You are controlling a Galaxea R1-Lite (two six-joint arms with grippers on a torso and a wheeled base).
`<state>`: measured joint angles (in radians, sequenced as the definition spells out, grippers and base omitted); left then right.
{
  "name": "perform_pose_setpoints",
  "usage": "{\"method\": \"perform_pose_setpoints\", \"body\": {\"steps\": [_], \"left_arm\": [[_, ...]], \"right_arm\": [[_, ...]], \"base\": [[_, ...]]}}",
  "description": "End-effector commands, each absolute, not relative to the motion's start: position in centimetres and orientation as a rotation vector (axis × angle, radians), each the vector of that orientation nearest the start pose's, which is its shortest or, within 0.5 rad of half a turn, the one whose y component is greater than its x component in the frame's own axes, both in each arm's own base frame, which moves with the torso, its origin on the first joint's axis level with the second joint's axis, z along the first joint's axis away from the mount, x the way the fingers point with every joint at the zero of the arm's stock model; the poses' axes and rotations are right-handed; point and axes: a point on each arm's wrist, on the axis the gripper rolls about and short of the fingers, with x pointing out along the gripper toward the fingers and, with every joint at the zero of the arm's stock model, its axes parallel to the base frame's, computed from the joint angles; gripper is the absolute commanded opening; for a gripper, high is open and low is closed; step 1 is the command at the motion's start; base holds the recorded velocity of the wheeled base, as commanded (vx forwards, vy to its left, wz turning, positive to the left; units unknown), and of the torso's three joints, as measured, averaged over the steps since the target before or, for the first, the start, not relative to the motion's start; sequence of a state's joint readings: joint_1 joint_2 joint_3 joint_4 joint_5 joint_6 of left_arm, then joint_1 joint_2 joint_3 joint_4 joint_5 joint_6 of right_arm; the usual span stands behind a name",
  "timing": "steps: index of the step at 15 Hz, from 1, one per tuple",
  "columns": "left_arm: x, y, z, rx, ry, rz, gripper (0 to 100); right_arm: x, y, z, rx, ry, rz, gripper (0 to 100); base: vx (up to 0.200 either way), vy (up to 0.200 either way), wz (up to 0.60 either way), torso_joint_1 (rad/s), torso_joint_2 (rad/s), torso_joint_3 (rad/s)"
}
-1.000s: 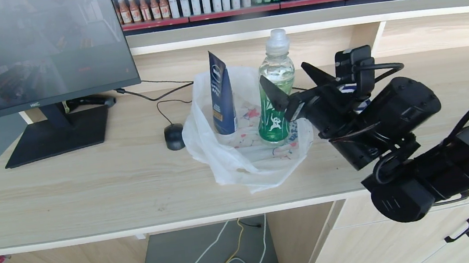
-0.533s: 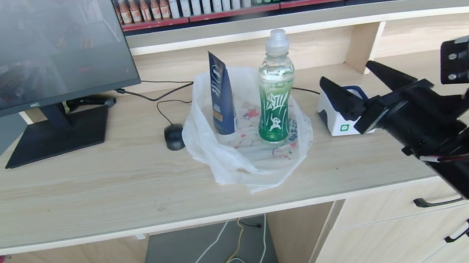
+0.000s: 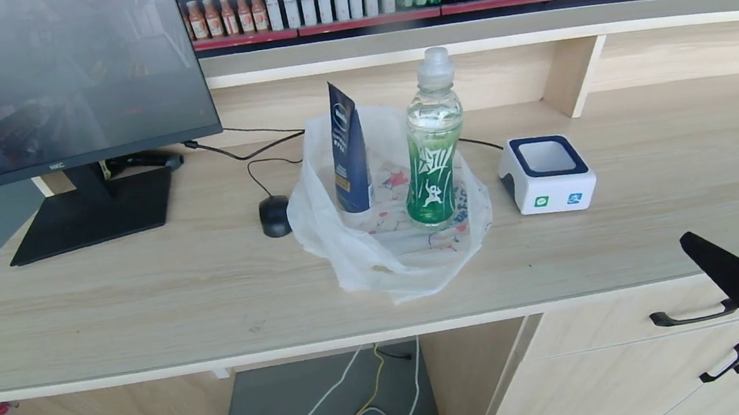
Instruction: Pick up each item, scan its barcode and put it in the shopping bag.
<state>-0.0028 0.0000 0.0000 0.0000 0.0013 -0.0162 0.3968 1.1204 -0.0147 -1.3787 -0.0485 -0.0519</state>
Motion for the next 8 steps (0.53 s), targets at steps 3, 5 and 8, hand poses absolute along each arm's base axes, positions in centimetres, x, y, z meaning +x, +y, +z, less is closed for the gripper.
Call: {"method": "perform_pose_setpoints", "body": {"steps": [3, 5, 8], "left_arm": [[-2.3, 0.0, 7.5, -0.018, 0.000, -0.002, 100], [-2.3, 0.0, 7.5, -0.017, 0.000, -0.002, 100], [-2.3, 0.0, 7.5, -0.017, 0.000, -0.002, 100]], "right_arm": [[4.0, 1.5, 14.6, -0.045, -0.132, 0.328, 100], [0.7, 0.2, 11.0, -0.136, -0.012, 0.361, 100], [-2.1, -0.9, 8.1, -0.132, 0.011, 0.382, 100]], "base": [[0.000, 0.000, 0.00, 0.000, 0.00, 0.000], [0.000, 0.000, 0.00, 0.000, 0.00, 0.000], [0.000, 0.000, 0.00, 0.000, 0.00, 0.000]]}}
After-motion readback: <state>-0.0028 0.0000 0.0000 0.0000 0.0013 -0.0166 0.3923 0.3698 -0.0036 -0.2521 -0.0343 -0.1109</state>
